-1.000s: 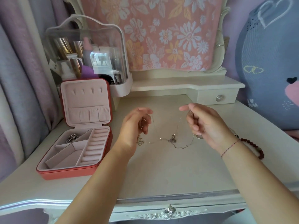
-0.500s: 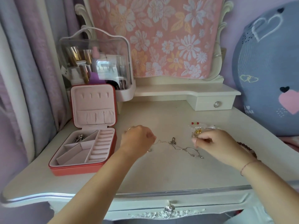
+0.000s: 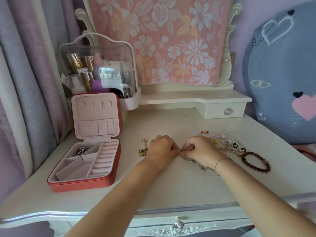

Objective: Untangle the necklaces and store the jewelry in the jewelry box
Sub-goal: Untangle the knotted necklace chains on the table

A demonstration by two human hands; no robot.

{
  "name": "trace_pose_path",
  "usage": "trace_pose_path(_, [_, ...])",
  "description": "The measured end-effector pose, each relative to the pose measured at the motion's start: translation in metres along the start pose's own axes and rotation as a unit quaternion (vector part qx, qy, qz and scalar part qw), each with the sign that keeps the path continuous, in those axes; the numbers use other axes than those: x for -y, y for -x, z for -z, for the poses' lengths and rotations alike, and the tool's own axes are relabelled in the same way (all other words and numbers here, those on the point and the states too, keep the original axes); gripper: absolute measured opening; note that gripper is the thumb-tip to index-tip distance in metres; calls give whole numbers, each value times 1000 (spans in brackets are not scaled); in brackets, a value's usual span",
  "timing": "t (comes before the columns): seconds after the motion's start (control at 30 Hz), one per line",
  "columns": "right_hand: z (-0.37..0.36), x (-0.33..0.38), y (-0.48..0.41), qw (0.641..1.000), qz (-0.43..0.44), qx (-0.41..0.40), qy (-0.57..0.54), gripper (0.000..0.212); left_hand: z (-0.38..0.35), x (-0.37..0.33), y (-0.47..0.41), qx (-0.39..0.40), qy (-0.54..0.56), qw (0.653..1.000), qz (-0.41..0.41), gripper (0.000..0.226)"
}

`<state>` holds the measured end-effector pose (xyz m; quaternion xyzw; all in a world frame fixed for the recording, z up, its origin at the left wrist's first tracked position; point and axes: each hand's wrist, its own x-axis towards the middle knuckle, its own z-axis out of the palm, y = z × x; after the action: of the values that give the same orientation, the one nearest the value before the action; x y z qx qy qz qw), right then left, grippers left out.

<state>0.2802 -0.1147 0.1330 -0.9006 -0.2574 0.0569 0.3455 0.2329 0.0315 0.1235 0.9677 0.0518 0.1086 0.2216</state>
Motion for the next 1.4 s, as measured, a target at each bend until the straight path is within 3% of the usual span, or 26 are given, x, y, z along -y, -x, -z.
trace_pose_path(0.13, [0, -1, -7, 999, 13, 28, -17, 9, 3, 5, 2, -4, 235, 972, 24, 14])
trace_pose_path(0.23, [-1, 2, -7, 990, 38, 25, -132, 10, 8, 4, 2, -7, 309, 951, 33, 19])
trace_pose_path(0.33, [-2, 0, -6, 963, 37, 11, -267, 12, 13, 4, 4, 0, 366, 929, 52, 23])
trace_pose_path(0.5, [3, 3, -4, 904, 49, 1, -425, 27, 12, 7, 5, 27, 519, 853, 53, 25])
trace_pose_path(0.67, [4, 7, -2, 857, 53, 5, -512, 23, 16, 1, 7, 36, 536, 841, 62, 25])
trace_pose_path(0.83, [20, 1, -5, 742, 44, -5, -668, 19, 19, 4, 9, 46, 513, 854, 67, 11])
trace_pose_path(0.97, [27, -6, -3, 696, 38, -5, -717, 33, 19, 5, 13, 103, 493, 861, 67, 12])
trace_pose_path(1.1, [34, -12, -2, 657, 41, -9, -752, 25, 24, 5, 15, 99, 499, 853, 117, 13])
trace_pose_path(1.17, [36, -15, -3, 640, 32, -20, -767, 32, 26, 5, 15, 89, 504, 849, 133, 19])
trace_pose_path(1.27, [37, -15, -2, 640, 25, -5, -768, 35, 27, 4, 15, 74, 512, 844, 142, 23])
trace_pose_path(1.4, [28, -8, -1, 726, 16, 39, -687, 29, 28, 2, 16, 95, 562, 810, 137, 24])
